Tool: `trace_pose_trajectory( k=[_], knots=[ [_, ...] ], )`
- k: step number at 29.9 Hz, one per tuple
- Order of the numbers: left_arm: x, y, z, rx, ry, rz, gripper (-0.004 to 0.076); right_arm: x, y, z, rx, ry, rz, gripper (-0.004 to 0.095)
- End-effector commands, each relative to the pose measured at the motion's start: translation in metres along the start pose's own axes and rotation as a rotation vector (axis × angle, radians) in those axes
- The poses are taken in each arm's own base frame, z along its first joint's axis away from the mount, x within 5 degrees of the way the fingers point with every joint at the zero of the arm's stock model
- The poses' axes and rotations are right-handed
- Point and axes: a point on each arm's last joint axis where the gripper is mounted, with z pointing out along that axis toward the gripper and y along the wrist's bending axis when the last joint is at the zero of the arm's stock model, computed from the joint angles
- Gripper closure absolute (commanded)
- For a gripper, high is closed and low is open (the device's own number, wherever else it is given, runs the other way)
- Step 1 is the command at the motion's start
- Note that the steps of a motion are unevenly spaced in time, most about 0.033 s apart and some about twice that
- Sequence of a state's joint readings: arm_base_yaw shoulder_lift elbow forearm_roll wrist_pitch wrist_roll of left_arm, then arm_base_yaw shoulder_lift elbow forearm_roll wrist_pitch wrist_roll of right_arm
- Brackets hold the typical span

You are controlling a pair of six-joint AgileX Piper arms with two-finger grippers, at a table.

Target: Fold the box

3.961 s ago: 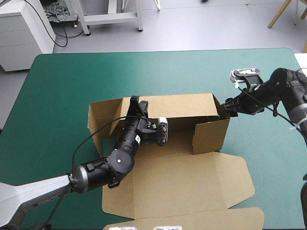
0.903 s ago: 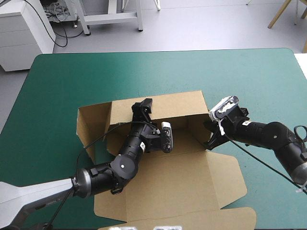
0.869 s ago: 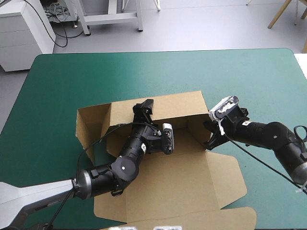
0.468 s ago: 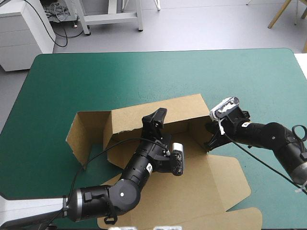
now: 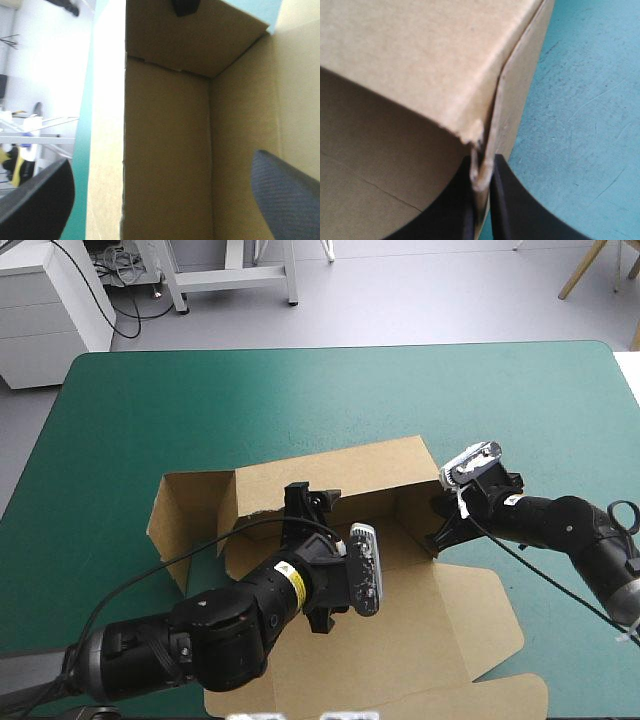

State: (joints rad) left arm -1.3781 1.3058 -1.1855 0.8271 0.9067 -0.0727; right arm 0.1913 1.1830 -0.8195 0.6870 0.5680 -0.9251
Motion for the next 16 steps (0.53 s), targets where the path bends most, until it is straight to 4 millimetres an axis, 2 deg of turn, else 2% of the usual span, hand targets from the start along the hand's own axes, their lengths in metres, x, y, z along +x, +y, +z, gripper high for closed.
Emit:
trace_pose_trajectory(
  k=[1, 5, 8, 11, 16],
  knots=[
    [-0.013, 0.027, -0.033, 0.038, -0.065, -0.083, 0.0045, -0.012, -0.002, -0.009, 0.04, -0.065, -0.015, 0.0927],
    [-0.017, 0.046, -0.054, 0.049, -0.045, -0.161, 0.0045, -0.012, -0.002, -0.009, 0.042, -0.063, -0.013, 0.0927],
    [-0.012, 0.064, -0.064, 0.03, 0.002, -0.216, 0.0048, -0.012, -0.002, -0.009, 0.044, -0.061, -0.017, 0.0927],
    [0.002, 0.084, -0.065, -0.016, 0.088, -0.281, 0.0071, -0.011, -0.003, -0.009, 0.052, -0.05, -0.021, 0.0927],
    [0.042, 0.129, -0.059, -0.071, 0.21, -0.465, 0.0126, -0.011, -0.003, -0.009, 0.058, -0.043, -0.028, 0.0927]
  ],
)
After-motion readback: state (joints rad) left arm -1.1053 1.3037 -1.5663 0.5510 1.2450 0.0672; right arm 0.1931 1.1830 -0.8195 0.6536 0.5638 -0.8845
